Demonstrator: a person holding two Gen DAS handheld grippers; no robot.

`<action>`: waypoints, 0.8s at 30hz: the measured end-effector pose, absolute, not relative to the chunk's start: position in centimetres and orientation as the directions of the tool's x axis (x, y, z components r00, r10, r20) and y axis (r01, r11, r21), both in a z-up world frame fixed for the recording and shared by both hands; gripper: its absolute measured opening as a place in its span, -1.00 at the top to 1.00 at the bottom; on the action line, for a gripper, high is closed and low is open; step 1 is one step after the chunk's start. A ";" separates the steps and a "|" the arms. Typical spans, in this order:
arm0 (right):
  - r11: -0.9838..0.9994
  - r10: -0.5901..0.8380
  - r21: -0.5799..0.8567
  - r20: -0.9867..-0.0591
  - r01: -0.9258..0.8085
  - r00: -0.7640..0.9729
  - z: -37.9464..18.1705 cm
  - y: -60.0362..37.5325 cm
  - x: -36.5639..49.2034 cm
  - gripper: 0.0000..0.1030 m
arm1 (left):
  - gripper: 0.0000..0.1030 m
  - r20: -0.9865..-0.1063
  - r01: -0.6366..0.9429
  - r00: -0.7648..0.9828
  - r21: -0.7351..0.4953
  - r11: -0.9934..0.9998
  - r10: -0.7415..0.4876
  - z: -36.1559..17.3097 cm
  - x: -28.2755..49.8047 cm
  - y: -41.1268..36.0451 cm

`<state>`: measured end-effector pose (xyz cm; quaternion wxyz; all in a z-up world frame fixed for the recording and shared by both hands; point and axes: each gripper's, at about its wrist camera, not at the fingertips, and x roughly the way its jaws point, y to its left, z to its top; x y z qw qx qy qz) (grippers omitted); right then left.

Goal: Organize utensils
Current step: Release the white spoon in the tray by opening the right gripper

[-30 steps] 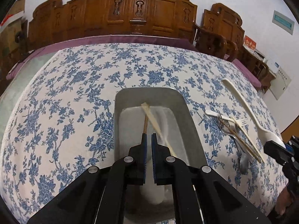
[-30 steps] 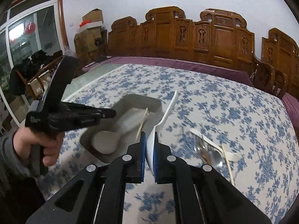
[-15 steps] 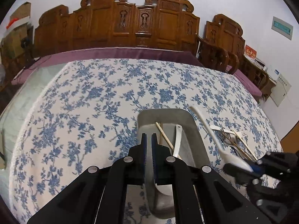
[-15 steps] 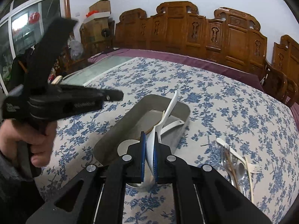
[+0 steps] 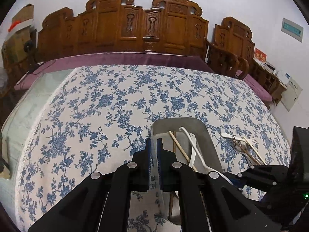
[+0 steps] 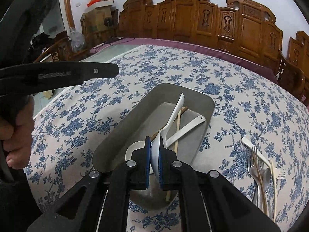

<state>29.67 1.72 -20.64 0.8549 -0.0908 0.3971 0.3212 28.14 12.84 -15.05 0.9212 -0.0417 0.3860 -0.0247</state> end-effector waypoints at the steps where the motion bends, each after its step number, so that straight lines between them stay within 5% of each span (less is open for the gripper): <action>1: 0.777 0.477 0.103 -0.740 -0.621 0.474 -20.7 1.8 29.8 0.84 | 0.91 -0.709 0.013 0.701 -0.096 0.995 -0.078 -15.1 28.2 12.9; 17: 0.756 0.519 0.143 -0.726 -0.638 0.452 -20.5 1.7 29.9 0.79 | 0.89 -0.716 0.030 0.693 -0.078 0.997 -0.077 -15.4 28.0 12.0; 21: 0.757 0.517 0.138 -0.724 -0.639 0.456 -20.5 1.6 29.7 0.48 | 0.89 -0.716 0.031 0.694 -0.080 0.996 -0.078 -15.3 28.0 11.9; 24: 0.756 0.518 0.136 -0.722 -0.640 0.459 -20.2 1.2 29.5 0.48 | 0.89 -0.715 0.036 0.694 -0.080 0.996 -0.083 -15.3 28.0 11.7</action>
